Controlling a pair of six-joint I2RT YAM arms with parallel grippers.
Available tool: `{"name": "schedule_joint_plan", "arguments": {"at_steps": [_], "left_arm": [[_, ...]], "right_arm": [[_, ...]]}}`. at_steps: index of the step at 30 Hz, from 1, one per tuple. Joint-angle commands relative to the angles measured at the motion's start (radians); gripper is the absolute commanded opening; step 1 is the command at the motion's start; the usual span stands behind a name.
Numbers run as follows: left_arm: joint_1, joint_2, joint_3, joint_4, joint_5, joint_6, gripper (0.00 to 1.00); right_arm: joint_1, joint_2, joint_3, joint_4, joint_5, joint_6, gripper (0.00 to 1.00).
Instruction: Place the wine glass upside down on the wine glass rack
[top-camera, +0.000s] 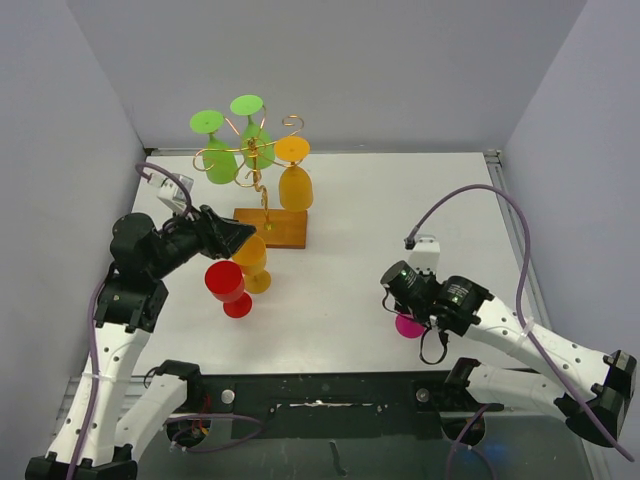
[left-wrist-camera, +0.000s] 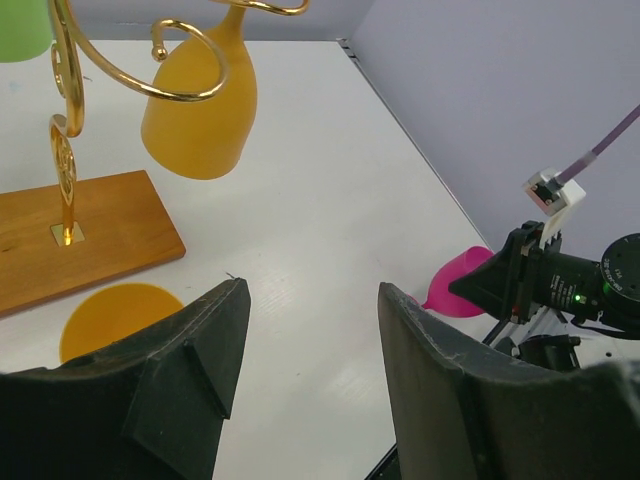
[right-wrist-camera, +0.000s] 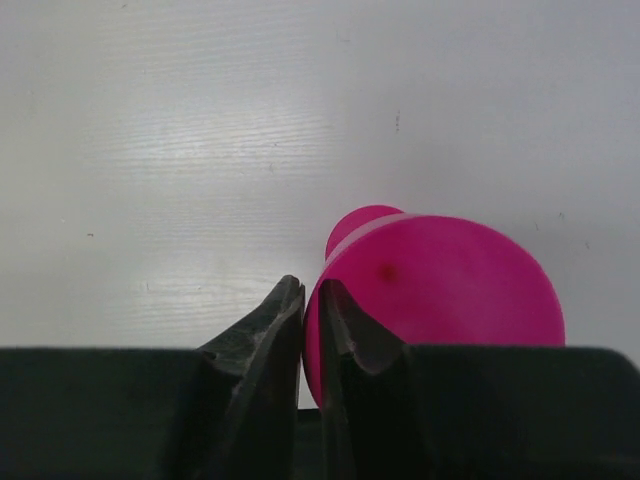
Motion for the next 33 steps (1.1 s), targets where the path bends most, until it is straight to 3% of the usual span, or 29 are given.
{"name": "schedule_joint_plan", "arguments": {"at_steps": [1,2,9,19,26,29,33], "left_arm": [[-0.013,-0.008,0.057,0.022,0.025,-0.017,0.53],[-0.012,-0.006,0.062,0.02,0.023,-0.023,0.52],[-0.012,0.019,0.083,-0.035,-0.051,-0.119,0.53],[-0.013,0.022,0.007,0.105,-0.079,-0.318,0.54],[-0.016,0.013,-0.033,0.302,0.057,-0.421,0.55],[-0.017,0.051,0.022,0.244,0.073,-0.401,0.58],[-0.022,0.113,0.053,0.382,0.156,-0.608,0.58]], "right_arm": [[-0.016,-0.002,0.013,0.088,0.056,-0.008,0.06],[-0.015,-0.003,0.022,0.092,0.085,-0.001,0.01],[-0.015,-0.021,0.129,0.182,0.153,0.004,0.0],[-0.014,-0.097,0.296,0.269,0.134,-0.053,0.0],[-0.002,-0.254,0.118,0.756,0.008,-0.3,0.0],[-0.001,-0.298,0.038,0.96,-0.041,-0.364,0.0],[-0.001,-0.266,0.064,1.093,-0.148,-0.429,0.0]]}}
